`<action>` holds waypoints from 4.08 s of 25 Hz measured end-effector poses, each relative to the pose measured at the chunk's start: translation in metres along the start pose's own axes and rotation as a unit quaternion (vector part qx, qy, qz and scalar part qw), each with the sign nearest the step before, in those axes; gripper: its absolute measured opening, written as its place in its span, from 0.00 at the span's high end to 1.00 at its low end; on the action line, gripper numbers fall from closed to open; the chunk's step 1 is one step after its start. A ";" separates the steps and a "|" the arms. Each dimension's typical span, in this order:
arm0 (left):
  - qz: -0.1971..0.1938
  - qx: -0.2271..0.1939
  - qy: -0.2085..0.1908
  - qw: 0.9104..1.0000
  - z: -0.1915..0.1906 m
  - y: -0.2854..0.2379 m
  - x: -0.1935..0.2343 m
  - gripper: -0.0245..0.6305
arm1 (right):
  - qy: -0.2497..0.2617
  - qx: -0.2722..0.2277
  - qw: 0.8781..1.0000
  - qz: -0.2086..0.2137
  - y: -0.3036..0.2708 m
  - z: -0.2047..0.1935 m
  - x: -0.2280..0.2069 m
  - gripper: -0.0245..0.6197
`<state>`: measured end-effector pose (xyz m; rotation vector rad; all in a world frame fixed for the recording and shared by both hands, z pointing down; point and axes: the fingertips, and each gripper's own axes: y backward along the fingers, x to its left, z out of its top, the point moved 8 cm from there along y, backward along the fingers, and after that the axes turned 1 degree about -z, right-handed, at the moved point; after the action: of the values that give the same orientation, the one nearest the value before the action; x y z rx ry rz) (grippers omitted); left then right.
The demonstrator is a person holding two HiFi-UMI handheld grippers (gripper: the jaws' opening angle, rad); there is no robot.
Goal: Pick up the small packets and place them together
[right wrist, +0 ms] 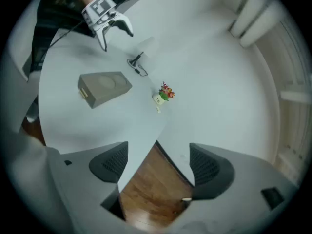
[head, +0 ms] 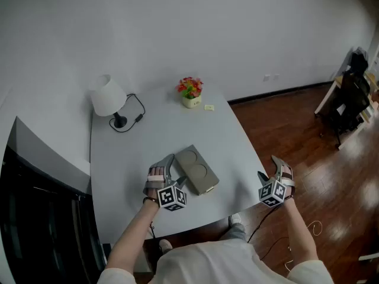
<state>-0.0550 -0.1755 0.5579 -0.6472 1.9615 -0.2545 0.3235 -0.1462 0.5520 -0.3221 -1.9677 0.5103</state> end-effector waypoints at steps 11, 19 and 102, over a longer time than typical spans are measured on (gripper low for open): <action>0.035 -0.095 0.151 0.983 0.014 0.035 0.022 0.18 | -0.392 -0.009 0.901 0.186 0.004 -0.025 0.088 0.48; 0.051 -0.117 0.254 0.959 0.016 0.061 0.027 0.20 | -0.690 -0.025 0.658 0.300 -0.007 -0.008 0.160 0.48; 0.038 -0.153 0.501 0.851 -0.002 0.103 -0.013 0.33 | -0.800 0.073 0.514 0.302 0.071 -0.103 0.235 0.36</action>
<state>-0.0861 -0.0828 0.5228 -0.7031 3.0801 -0.2559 0.3154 0.0406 0.7413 -0.4939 -3.5235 1.9614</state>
